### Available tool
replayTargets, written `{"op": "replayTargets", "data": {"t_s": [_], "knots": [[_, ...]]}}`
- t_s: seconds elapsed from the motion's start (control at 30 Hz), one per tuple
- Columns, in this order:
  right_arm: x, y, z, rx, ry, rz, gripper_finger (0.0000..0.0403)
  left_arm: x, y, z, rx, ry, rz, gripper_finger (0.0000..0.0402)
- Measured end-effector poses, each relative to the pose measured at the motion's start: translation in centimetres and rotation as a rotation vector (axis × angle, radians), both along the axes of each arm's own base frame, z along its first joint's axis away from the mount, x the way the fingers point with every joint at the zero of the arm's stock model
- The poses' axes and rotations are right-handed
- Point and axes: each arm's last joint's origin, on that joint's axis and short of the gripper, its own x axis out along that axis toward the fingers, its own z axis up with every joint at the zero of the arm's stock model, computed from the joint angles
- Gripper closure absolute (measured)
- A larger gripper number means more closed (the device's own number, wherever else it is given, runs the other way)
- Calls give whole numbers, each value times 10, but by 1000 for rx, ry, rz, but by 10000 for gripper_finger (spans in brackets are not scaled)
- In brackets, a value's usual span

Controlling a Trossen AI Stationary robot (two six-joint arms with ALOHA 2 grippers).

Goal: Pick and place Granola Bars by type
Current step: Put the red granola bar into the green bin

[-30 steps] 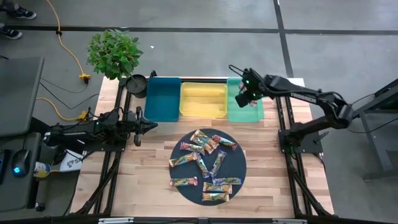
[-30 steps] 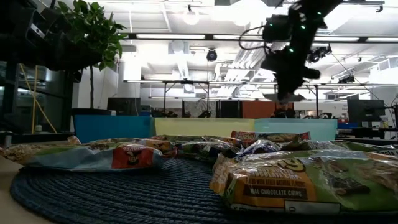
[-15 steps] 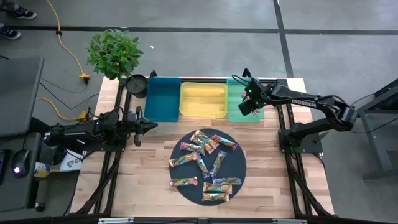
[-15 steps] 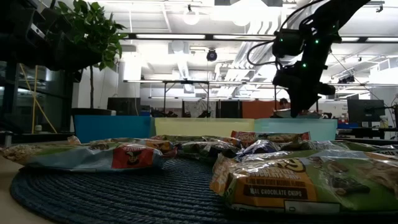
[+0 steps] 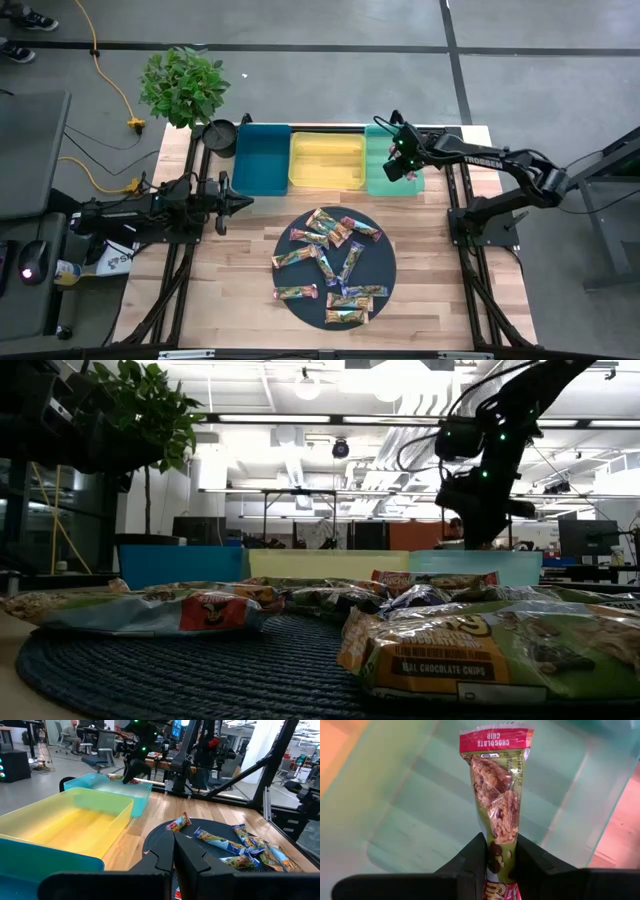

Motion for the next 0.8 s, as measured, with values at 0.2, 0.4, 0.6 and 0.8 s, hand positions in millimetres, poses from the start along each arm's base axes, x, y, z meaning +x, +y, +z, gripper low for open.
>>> {"op": "replayTargets", "data": {"t_s": [0.2,0.4,0.6,0.8], "knots": [[4,-2,-11,39,33,23,329,0,0,0,0,0,0,394],[5,-3,-14,42,41,43,303,0,0,0,0,0,0,394],[5,-3,-14,41,45,50,252,0,0,0,0,0,0,394],[8,-3,-10,55,26,137,223,0,0,0,0,0,0,394]]}}
